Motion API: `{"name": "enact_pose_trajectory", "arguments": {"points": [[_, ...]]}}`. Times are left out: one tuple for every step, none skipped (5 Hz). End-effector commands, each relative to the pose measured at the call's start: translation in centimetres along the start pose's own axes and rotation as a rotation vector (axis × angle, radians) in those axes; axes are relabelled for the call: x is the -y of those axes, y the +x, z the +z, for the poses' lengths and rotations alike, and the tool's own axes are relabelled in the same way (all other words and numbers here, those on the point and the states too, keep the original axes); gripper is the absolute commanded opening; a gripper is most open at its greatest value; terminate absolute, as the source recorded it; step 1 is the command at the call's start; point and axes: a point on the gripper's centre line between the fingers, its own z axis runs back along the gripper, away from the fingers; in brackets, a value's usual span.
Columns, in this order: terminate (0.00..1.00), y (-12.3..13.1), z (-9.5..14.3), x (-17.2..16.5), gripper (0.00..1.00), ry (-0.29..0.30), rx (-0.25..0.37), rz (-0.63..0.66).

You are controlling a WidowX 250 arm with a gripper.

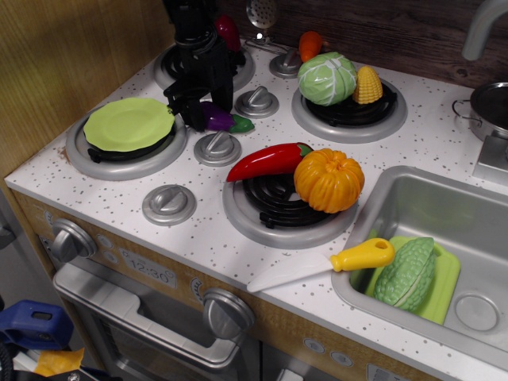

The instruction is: Put eggplant on plate

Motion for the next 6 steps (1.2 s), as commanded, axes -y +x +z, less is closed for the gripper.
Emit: {"name": "enact_pose_trajectory", "arguments": {"points": [[0.00,-2.2,6.3,-0.6,0.00,0.043,-0.073,0.061],[0.00,-3.2,7.4,0.7,0.00,0.039,-0.098,0.102],[0.00,-4.4,8.5,3.3,0.00,0.018,-0.144,0.140],[0.00,-5.3,8.3,5.7,0.00,0.012,-0.161,0.205],[0.00,-5.3,7.6,6.8,0.00,0.029,-0.160,0.236],[1.00,-5.0,6.1,7.4,1.00,0.062,-0.121,0.255]]}}
